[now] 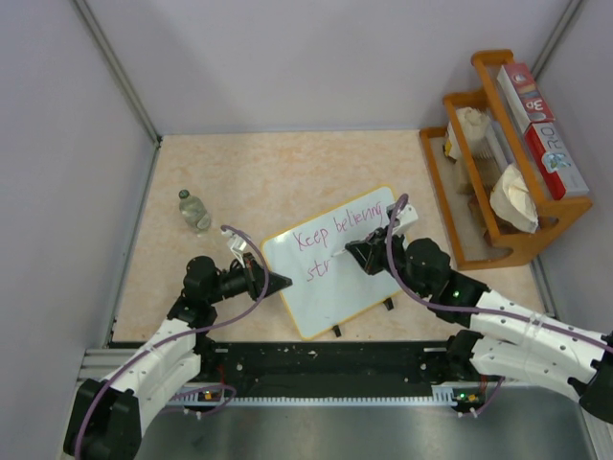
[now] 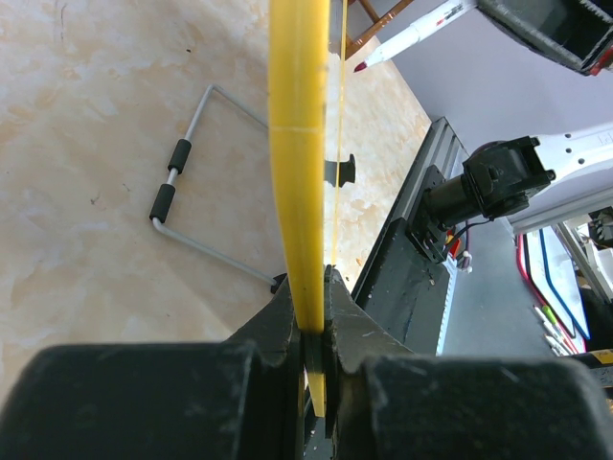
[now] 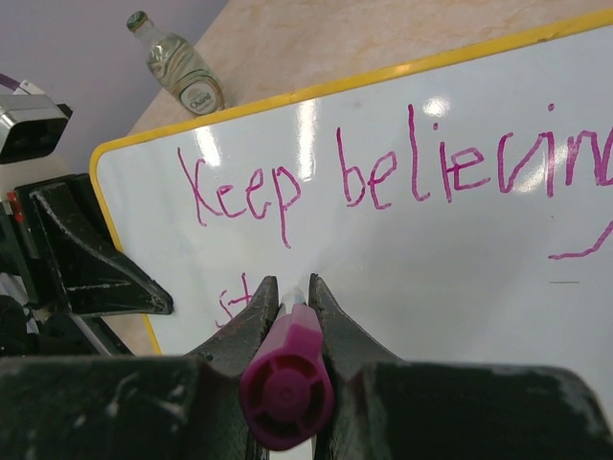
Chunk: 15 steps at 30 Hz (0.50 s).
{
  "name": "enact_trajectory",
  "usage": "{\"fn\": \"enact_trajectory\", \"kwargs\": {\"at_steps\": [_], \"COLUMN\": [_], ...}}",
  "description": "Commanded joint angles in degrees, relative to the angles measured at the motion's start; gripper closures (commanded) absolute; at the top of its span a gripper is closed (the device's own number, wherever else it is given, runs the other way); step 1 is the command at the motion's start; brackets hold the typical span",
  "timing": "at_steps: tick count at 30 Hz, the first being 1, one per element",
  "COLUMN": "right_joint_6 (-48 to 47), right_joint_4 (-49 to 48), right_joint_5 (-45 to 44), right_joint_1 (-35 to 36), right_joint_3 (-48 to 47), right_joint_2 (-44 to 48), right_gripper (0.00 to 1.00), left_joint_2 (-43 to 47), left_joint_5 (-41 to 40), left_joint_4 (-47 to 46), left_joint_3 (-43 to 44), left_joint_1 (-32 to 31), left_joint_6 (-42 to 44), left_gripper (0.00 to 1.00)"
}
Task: Write a sentence on the whiteboard
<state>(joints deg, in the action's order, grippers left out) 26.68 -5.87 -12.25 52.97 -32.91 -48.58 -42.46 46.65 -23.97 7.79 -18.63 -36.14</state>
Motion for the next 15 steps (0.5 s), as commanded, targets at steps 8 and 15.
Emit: {"fn": "enact_trajectory", "kwargs": {"at_steps": [8,15], "right_joint_6": [0.4,0.4], "right_joint_4": [-1.2,-1.5], "right_joint_5": [-1.1,0.4], "right_joint_1": [-0.5,-0.6], "right_joint_3": [1.6,2.2], "right_joint_2": [-1.5,-1.6], "right_gripper": [1.0,1.0], "left_joint_2": [0.0,0.1], "left_joint_5": [1.5,1.5], "left_joint_4": [3.3,3.3], "left_joint_3": [-2.0,-2.0], "left_joint_1": [-0.6,-0.6], "left_joint_6": [8.2,8.2], "left_gripper": [1.0,1.0]}}
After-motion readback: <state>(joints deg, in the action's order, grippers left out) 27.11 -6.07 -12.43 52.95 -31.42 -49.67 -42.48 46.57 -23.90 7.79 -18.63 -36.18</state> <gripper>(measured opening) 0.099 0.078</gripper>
